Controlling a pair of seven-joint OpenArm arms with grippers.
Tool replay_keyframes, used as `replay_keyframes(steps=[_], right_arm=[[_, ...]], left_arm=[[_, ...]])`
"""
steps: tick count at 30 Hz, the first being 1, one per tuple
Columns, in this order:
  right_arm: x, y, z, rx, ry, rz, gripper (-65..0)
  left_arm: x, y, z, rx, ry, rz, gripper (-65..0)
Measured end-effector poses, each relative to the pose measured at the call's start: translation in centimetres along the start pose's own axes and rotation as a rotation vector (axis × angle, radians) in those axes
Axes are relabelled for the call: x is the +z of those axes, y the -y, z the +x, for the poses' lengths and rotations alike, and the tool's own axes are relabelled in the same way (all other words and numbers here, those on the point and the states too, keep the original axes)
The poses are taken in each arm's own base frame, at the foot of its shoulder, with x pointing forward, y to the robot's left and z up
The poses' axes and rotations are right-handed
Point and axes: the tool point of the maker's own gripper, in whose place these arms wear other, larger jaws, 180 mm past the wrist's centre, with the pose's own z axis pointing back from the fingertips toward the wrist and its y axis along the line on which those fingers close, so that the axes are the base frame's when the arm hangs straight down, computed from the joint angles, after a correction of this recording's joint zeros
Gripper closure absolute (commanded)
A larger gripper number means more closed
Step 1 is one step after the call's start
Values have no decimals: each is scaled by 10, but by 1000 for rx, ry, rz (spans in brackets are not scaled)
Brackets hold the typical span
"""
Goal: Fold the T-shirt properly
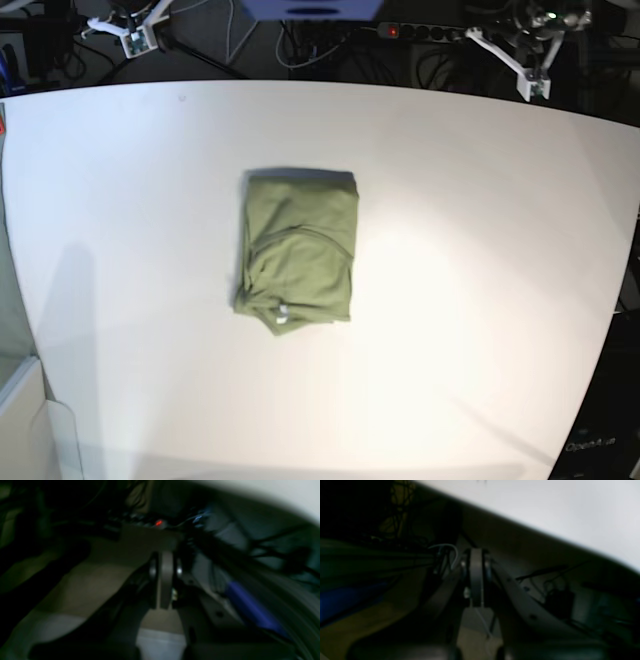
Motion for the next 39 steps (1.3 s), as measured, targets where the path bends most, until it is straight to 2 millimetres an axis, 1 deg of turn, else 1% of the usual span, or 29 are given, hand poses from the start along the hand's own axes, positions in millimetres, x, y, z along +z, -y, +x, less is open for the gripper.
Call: replay_keyframes(steps=[2, 3, 5, 7, 9, 10, 13, 15, 17, 18, 20, 21, 22, 23, 24, 25, 28, 29, 30, 31, 35, 37, 39], right_arm=[[-9, -10, -26, -65, -35, 31, 0], [-13, -11, -39, -93, -51, 34, 0], [-22, -11, -57, -167, -52, 31, 0], [-33, -2, -70, -240, -48, -3, 0], [-44, -2, -84, -311, -43, -5, 0], [-50, -4, -92, -342, -56, 8, 0], [-65, -9, -120, -450, -90, 23, 0], [-75, -6, -135, -523, -98, 15, 0], [-84, -9, -147, -600, -106, 24, 0], [-91, -10, -148, -648, -97, 29, 0], [-99, -17, -149, -722, -71, 41, 0], [-101, -24, -151, -750, -80, 58, 0], [-102, -31, -153, -767, -98, 77, 0], [-104, -36, -151, -788, -95, 87, 0], [-108, -34, -150, -752, -100, 73, 0], [-114, -31, -148, -696, -102, 50, 0], [-130, -10, -143, -523, -134, -23, 0], [-135, -4, -141, -475, -147, -35, 0], [-137, 0, -141, -441, -164, -51, 0], [-139, 0, -143, -403, -184, -53, 0], [-145, -14, -145, -314, -241, -29, -7], [-146, -11, -151, -283, -290, -50, -7], [-146, -4, -153, -259, -315, -70, -7]], left_arm=[[-18, 5, -10, -31, 3, 6, -20], [-29, 5, -18, -40, -12, 25, -20], [-50, 1, -35, -65, -51, 53, -20], [-67, -1, -50, -92, -71, 63, -20], [-83, -3, -61, -125, -69, 78, -20], [-91, -3, -61, -143, -48, 80, -20], [-110, -5, -71, -183, -14, 105, -20], [-122, -7, -82, -198, -6, 113, -20], [-133, -10, -91, -206, 8, 127, -20], [-139, -8, -92, -214, 25, 105, -20], [-150, 6, -98, -217, 39, 6, -20], [-155, 13, -103, -206, 41, -21, -20], [-160, 20, -109, -174, 36, -47, -20], [-165, 28, -112, -142, 35, -82, -20], [-168, 32, -118, -121, 32, -101, -20], [-172, 33, -118, -75, 56, -116, -20], [-180, 23, -119, -14, 74, -95, -20], [-182, 18, -119, 7, 76, -75, -20], [-183, 17, -116, 22, 83, -68, -20], [-184, 21, -110, 37, 102, -83, -20], [-192, 50, -62, 54, 204, -140, -20], [-193, 55, -52, 50, 220, -153, -22], [-195, 46, -56, 43, 187, -132, -22]])
